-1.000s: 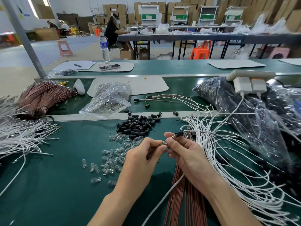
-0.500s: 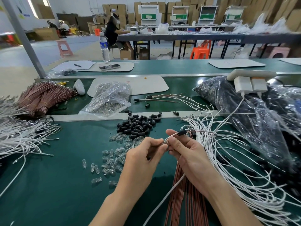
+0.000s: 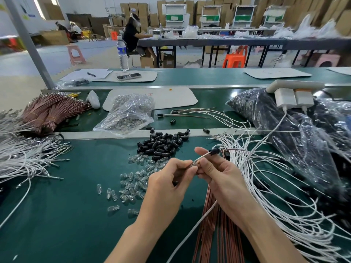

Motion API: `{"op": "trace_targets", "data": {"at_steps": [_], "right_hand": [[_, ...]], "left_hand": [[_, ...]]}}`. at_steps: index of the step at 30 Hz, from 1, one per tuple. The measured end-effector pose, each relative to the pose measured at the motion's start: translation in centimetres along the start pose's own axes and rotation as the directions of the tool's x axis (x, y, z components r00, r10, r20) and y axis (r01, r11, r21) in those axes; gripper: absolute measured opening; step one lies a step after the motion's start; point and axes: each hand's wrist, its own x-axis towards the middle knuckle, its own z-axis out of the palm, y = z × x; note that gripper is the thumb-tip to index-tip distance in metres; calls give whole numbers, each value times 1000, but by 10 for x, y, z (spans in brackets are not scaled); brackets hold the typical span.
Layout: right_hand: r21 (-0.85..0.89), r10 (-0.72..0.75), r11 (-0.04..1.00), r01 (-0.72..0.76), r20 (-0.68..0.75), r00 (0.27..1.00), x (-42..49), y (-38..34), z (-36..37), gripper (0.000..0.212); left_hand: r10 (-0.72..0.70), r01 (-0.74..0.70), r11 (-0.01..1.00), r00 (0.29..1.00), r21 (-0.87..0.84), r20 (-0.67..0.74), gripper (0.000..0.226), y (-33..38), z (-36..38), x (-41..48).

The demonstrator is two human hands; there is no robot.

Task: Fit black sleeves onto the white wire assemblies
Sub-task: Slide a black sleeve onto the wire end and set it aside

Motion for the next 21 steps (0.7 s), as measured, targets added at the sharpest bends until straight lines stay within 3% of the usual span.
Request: {"op": "trace_targets", "data": {"at_steps": [17,21], "right_hand": [[-58,-23,998,23,-4,1000,-2,3,1,37],[-35,-32,999,32,-4,999,0,5,1,49]], "left_hand": [[24,-24,999,1000,39,11,20,0,0,0],[20,-20,999,1000,36,-1,22,-1,1,-1]]}}
